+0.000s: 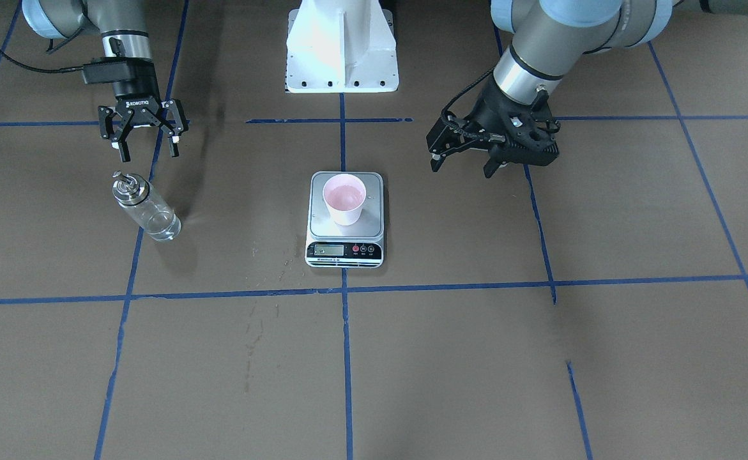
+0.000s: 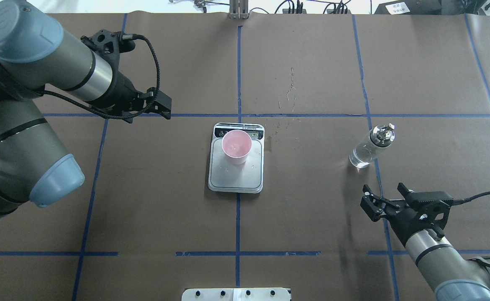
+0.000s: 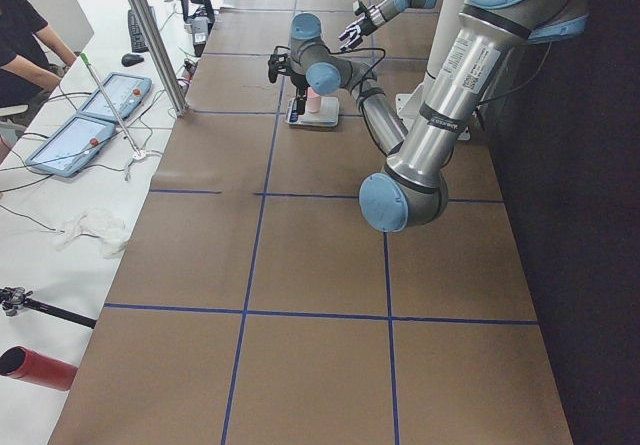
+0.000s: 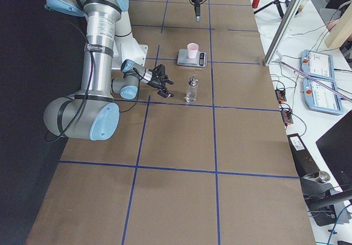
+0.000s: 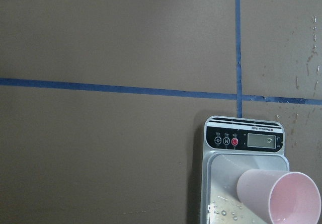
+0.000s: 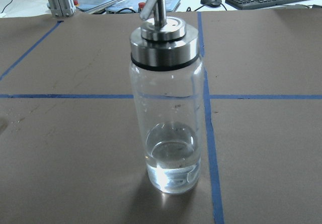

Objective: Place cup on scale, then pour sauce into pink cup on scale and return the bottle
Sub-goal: 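Approach the glass sauce bottle with the right gripper and grasp its neck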

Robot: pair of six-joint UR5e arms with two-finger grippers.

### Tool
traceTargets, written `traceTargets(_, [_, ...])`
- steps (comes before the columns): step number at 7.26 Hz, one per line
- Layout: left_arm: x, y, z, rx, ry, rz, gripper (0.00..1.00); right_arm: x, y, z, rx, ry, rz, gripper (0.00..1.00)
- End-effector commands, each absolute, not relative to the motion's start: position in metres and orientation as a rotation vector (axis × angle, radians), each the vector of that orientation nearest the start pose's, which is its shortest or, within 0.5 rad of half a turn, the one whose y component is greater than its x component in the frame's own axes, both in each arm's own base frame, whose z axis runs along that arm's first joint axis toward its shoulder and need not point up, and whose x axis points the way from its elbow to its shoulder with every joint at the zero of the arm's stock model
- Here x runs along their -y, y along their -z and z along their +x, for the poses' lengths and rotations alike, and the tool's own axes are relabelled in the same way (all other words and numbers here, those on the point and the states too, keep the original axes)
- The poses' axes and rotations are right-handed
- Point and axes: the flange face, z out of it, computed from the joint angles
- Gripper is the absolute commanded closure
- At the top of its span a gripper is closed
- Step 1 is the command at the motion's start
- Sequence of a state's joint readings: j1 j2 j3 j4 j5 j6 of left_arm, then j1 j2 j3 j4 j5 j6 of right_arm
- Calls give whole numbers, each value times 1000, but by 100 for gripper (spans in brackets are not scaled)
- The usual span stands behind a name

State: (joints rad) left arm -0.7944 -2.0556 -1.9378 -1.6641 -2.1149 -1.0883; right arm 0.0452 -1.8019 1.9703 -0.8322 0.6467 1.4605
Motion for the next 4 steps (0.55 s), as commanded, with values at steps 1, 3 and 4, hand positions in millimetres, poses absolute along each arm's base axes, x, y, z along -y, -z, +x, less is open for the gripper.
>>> traceTargets(1, [479, -228, 332, -1012, -6, 183, 0, 236, -487, -393, 714, -404, 1022, 0])
traceTargets(3, [479, -228, 332, -1011, -6, 182, 0, 240, -485, -404, 723, -440, 1040, 0])
traceTargets(4, [479, -228, 331, -1011, -4, 183, 0, 242, -486, -406, 723, -452, 1044, 0])
